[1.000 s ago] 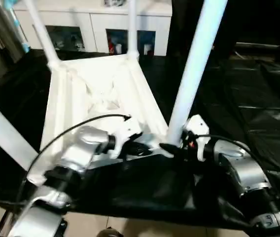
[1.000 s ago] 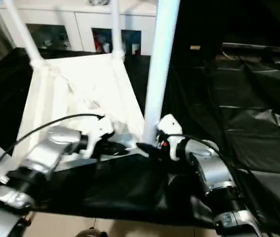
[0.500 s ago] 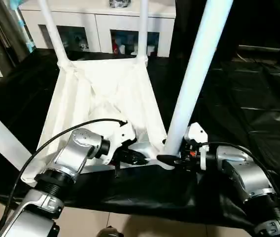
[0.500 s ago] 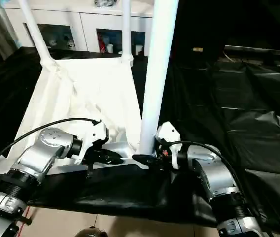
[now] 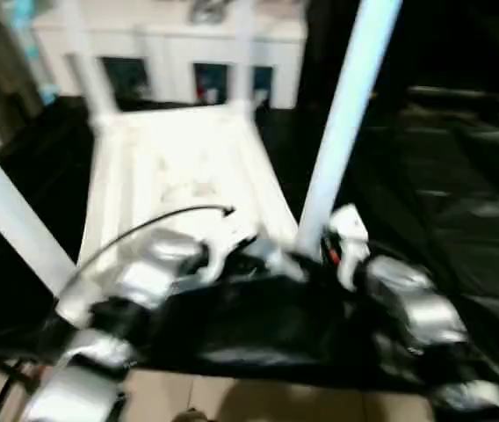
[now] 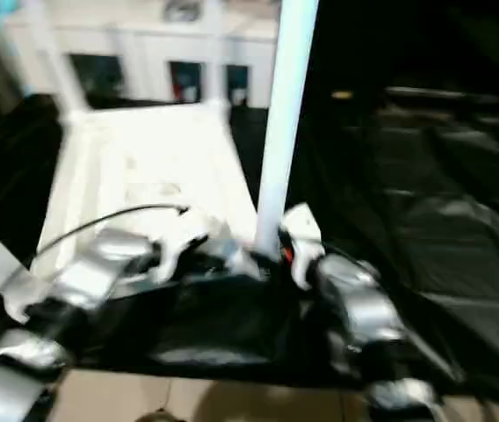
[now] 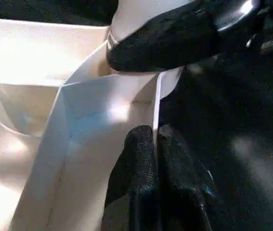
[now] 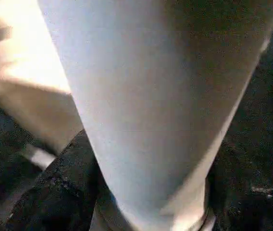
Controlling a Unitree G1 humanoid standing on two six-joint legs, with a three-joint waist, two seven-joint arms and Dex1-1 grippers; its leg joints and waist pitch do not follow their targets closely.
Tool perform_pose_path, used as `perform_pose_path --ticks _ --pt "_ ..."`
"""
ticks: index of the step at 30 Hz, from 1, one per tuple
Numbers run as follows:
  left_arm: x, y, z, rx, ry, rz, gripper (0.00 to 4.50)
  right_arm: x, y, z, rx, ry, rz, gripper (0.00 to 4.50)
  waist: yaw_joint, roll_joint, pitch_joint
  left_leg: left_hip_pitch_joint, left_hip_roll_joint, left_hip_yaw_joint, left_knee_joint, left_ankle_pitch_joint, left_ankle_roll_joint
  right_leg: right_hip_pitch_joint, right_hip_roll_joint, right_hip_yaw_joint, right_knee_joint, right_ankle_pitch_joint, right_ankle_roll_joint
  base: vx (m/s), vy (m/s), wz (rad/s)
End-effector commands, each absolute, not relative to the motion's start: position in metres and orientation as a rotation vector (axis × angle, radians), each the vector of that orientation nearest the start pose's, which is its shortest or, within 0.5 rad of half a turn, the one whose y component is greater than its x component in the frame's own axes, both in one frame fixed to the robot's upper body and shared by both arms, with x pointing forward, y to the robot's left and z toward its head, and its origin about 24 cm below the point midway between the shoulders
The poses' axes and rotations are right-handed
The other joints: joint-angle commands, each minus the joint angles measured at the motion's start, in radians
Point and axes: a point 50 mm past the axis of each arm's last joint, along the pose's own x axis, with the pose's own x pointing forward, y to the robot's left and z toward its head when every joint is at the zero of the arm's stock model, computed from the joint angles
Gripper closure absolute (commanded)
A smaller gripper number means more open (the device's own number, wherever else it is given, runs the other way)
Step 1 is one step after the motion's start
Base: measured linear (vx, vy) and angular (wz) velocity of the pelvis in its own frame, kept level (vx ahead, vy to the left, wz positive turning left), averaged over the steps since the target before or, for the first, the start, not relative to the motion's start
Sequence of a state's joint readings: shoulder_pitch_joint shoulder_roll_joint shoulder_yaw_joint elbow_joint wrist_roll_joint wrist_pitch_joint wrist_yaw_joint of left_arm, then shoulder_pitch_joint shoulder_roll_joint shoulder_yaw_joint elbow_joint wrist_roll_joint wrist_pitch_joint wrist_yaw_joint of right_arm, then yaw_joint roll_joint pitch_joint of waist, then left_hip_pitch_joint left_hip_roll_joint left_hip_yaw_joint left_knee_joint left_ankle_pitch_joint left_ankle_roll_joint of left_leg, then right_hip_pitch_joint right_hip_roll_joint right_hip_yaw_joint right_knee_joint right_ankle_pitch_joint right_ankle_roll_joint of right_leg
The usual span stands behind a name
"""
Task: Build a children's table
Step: Rotate leg to tighten
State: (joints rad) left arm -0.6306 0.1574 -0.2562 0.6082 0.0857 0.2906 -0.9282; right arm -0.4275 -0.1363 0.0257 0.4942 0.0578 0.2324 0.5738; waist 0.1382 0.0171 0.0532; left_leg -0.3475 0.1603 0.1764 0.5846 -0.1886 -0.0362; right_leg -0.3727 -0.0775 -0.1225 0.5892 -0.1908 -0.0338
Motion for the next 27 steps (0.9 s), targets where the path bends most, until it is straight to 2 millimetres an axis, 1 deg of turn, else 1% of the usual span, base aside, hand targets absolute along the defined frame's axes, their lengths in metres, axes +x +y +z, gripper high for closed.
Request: perform_pose_path --ticks 1,2,3,4,5,6,7,9,10,12,13,14,15,16,17,18,19,20,21,22,23,24,25,27 --pt "0.339 0.053 0.069 0.258 0.344 -1.037 4.5 0.305 -0.099 -0.007 0.032 0.507 0.607 1.86 -0.008 0.003 -0.049 0.012 0.089 -0.055 -0.092 -0.389 -0.037 0.028 -0.123 0.071 -0.11 -0.511 -0.081 0.0 0.0 0.0" --pt "0.339 0.052 0.069 0.256 0.342 -1.033 4.5 0.305 -0.098 -0.007 0.035 0.508 0.599 1.86 -0.008 0.004 -0.051 0.01 0.089 -0.055 -0.092 -0.383 -0.037 0.029 -0.123 0.071 -0.108 -0.49 -0.088 0.0 0.0 0.0" --pt "0.34 0.048 0.07 0.249 0.336 -1.022 4.5 0.306 -0.095 -0.007 0.047 0.511 0.581 1.86 -0.01 0.002 -0.051 0.008 0.089 -0.053 -0.093 -0.366 -0.032 0.03 -0.121 0.073 -0.106 -0.451 -0.093 0.0 0.0 0.0" --pt "0.34 0.043 0.071 0.247 0.323 -1.015 4.5 0.307 -0.088 -0.005 0.058 0.498 0.602 1.86 -0.011 0.004 -0.052 0.009 0.089 -0.05 -0.092 -0.355 -0.028 0.027 -0.12 0.076 -0.104 -0.416 -0.105 0.0 0.0 0.0" --pt "0.34 0.042 0.071 0.248 0.319 -1.013 4.5 0.307 -0.085 -0.004 0.059 0.491 0.615 1.51 -0.01 0.003 -0.053 0.011 0.088 -0.048 -0.091 -0.349 -0.025 0.027 -0.12 0.077 -0.103 -0.4 -0.109 0.0 0.0 0.0" --pt "0.338 0.038 0.071 0.251 0.314 -1.033 4.5 0.306 -0.081 -0.002 0.062 0.479 0.645 1.3 -0.01 0.003 -0.053 0.009 0.088 -0.046 -0.091 -0.336 -0.019 0.028 -0.119 0.08 -0.099 -0.365 -0.119 0.0 0.0 0.0" --pt "0.336 0.036 0.069 0.259 0.312 -1.046 4.5 0.305 -0.078 -0.001 0.061 0.471 0.672 1.16 -0.01 0.002 -0.055 0.005 0.089 -0.045 -0.09 -0.309 -0.012 0.032 -0.119 0.081 -0.092 -0.323 -0.13 0.0 0.0 0.0" --pt "0.334 0.035 0.067 0.277 0.309 -1.075 4.5 0.304 -0.076 0.0 0.045 0.461 0.7 1.07 -0.008 0.002 -0.057 0.005 0.088 -0.041 -0.087 -0.28 0.0 0.032 -0.118 0.082 -0.088 -0.28 -0.146 0.0 0.0 0.0" --pt "0.333 0.035 0.066 0.283 0.311 -1.082 4.5 0.305 -0.078 0.001 0.026 0.449 0.702 0.81 -0.009 -0.002 -0.057 0.006 0.087 -0.038 -0.086 -0.27 0.008 0.032 -0.118 0.082 -0.088 -0.279 -0.152 0.0 0.0 0.0" --pt "0.332 0.035 0.064 0.287 0.312 -1.084 4.5 0.306 -0.081 0.003 0.006 0.424 0.707 0.73 -0.006 -0.005 -0.058 0.003 0.084 -0.036 -0.084 -0.246 0.018 0.036 -0.121 0.081 -0.09 -0.292 -0.148 0.0 0.0 0.0" --pt "0.33 0.038 0.063 0.301 0.312 -1.109 4.5 0.307 -0.089 0.008 -0.023 0.387 0.732 0.73 -0.005 -0.006 -0.058 0.001 0.084 -0.036 -0.085 -0.234 0.025 0.038 -0.119 0.08 -0.09 -0.305 -0.143 0.0 0.0 0.0" --pt "0.329 0.039 0.063 0.308 0.31 -1.121 4.5 0.306 -0.093 0.01 -0.035 0.375 0.753 0.73 -0.002 -0.006 -0.058 0.002 0.085 -0.036 -0.084 -0.23 0.028 0.038 -0.12 0.08 -0.091 -0.311 -0.139 0.0 0.0 0.0" --pt "0.329 0.04 0.063 0.31 0.309 -1.123 4.5 0.306 -0.094 0.011 -0.037 0.373 0.757 0.73 0.002 -0.006 -0.059 0.0 0.086 -0.036 -0.083 -0.22 0.034 0.039 -0.119 0.081 -0.091 -0.307 -0.13 0.0 0.0 0.0" --pt "0.328 0.041 0.062 0.316 0.31 -1.148 4.5 0.304 -0.104 0.014 -0.065 0.355 0.792 0.73 0.007 -0.009 -0.061 0.001 0.089 -0.036 -0.083 -0.205 0.043 0.039 -0.117 0.081 -0.086 -0.281 -0.131 0.0 0.0 0.0" --pt "0.326 0.043 0.062 0.322 0.313 -1.167 4.5 0.302 -0.113 0.018 -0.087 0.341 0.825 0.73 0.007 -0.01 -0.061 0.0 0.09 -0.035 -0.083 -0.199 0.047 0.038 -0.116 0.081 -0.083 -0.265 -0.134 0.0 0.0 0.0" --pt "0.326 0.045 0.062 0.33 0.31 -1.174 4.5 0.3 -0.121 0.021 -0.091 0.337 0.845 0.73 0.011 -0.008 -0.064 0.003 0.092 -0.034 -0.08 -0.182 0.056 0.037 -0.115 0.082 -0.077 -0.219 -0.145 0.0 0.0 0.0" --pt "0.325 0.047 0.061 0.34 0.312 -1.193 4.5 0.298 -0.137 0.025 -0.097 0.337 0.867 0.73 0.013 -0.005 -0.066 0.0 0.092 -0.033 -0.076 -0.159 0.067 0.038 -0.114 0.081 -0.071 -0.172 -0.162 0.0 0.0 0.0" --pt "0.324 0.049 0.061 0.351 0.312 -1.217 4.5 0.295 -0.152 0.03 -0.108 0.334 0.886 0.73 0.015 -0.008 -0.066 0.0 0.091 -0.033 -0.075 -0.145 0.073 0.042 -0.111 0.08 -0.071 -0.151 -0.163 0.0 0.0 0.0" --pt "0.322 0.05 0.06 0.354 0.315 -1.242 4.5 0.291 -0.164 0.034 -0.113 0.342 0.911 0.73 0.023 -0.01 -0.069 -0.001 0.09 -0.028 -0.068 -0.123 0.095 0.042 -0.112 0.08 -0.065 -0.11 -0.173 0.0 0.0 0.0" --pt "0.321 0.05 0.06 0.355 0.317 -1.248 4.5 0.29 -0.168 0.036 -0.117 0.343 0.918 0.73 0.034 -0.009 -0.071 -0.002 0.092 -0.028 -0.063 -0.101 0.115 0.04 -0.112 0.08 -0.058 -0.073 -0.183 0.0 0.0 0.0" --pt "0.319 0.052 0.059 0.359 0.324 -1.272 4.5 0.284 -0.183 0.042 -0.136 0.349 0.956 0.73 0.039 -0.011 -0.07 -0.007 0.091 -0.027 -0.062 -0.092 0.128 0.044 -0.111 0.078 -0.059 -0.064 -0.185 0.0 0.0 0.0" --pt "0.319 0.053 0.058 0.365 0.325 -1.282 4.5 0.281 -0.191 0.046 -0.137 0.36 0.968 0.73 0.041 -0.013 -0.07 -0.007 0.092 -0.027 -0.06 -0.093 0.133 0.044 -0.111 0.077 -0.058 -0.066 -0.184 0.0 0.0 0.0" --pt "0.319 0.054 0.058 0.37 0.324 -1.286 4.5 0.28 -0.196 0.048 -0.138 0.365 0.974 0.73 0.044 -0.012 -0.071 -0.011 0.092 -0.028 -0.059 -0.094 0.142 0.043 -0.112 0.075 -0.057 -0.076 -0.186 0.0 0.0 0.0" --pt "0.32 0.056 0.058 0.381 0.326 -1.279 4.5 0.275 -0.204 0.052 -0.14 0.373 0.998 0.73 0.044 -0.013 -0.069 -0.013 0.092 -0.029 -0.058 -0.112 0.137 0.041 -0.113 0.073 -0.063 -0.126 -0.179 0.0 0.0 0.0"
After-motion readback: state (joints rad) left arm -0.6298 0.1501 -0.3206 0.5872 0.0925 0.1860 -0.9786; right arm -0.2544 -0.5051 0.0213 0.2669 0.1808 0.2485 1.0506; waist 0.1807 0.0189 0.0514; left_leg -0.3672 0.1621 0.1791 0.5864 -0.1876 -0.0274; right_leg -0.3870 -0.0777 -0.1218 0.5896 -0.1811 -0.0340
